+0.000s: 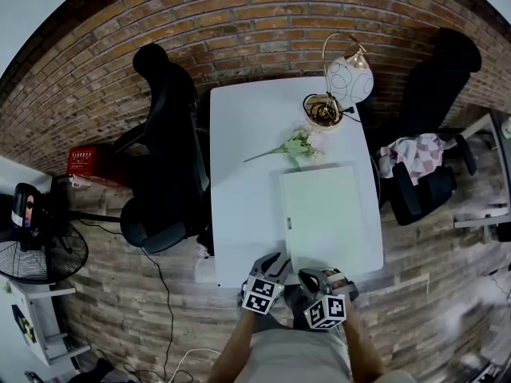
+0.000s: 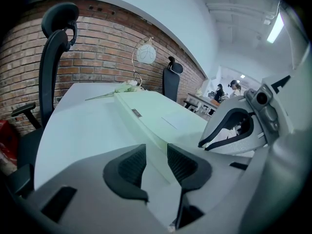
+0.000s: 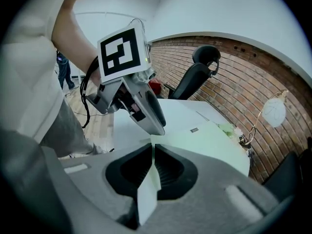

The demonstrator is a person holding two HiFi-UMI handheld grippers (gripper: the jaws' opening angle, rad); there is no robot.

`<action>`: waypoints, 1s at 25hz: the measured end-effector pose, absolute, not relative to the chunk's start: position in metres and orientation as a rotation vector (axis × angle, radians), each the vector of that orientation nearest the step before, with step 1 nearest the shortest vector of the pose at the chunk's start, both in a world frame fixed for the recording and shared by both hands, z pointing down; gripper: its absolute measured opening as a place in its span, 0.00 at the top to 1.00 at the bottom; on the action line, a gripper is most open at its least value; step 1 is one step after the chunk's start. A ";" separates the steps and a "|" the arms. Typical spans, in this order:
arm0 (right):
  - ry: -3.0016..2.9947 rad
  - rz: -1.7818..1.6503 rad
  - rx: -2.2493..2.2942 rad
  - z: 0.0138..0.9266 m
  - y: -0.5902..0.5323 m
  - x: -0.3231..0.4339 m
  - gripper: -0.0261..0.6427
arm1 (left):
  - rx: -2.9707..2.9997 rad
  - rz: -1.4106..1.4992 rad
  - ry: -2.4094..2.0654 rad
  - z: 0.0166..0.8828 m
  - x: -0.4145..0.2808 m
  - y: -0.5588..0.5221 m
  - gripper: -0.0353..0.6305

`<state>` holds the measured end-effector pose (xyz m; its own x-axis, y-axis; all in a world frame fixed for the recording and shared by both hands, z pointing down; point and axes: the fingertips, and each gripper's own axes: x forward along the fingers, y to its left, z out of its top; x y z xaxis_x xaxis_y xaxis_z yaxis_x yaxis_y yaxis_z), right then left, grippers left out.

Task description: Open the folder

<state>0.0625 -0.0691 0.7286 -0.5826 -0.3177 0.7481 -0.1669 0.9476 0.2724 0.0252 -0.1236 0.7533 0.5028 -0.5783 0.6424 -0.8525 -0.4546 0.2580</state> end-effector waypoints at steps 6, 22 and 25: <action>-2.223 -0.206 0.389 0.718 -0.072 0.060 0.93 | 2.205 0.651 -1.149 0.753 0.027 -0.123 0.74; -2.240 -0.191 0.534 0.697 -0.079 0.060 0.94 | 2.256 0.724 -1.073 0.753 0.033 -0.125 0.74; -2.237 -0.194 0.556 0.694 -0.080 0.061 0.94 | 2.264 0.735 -1.061 0.754 0.033 -0.125 0.74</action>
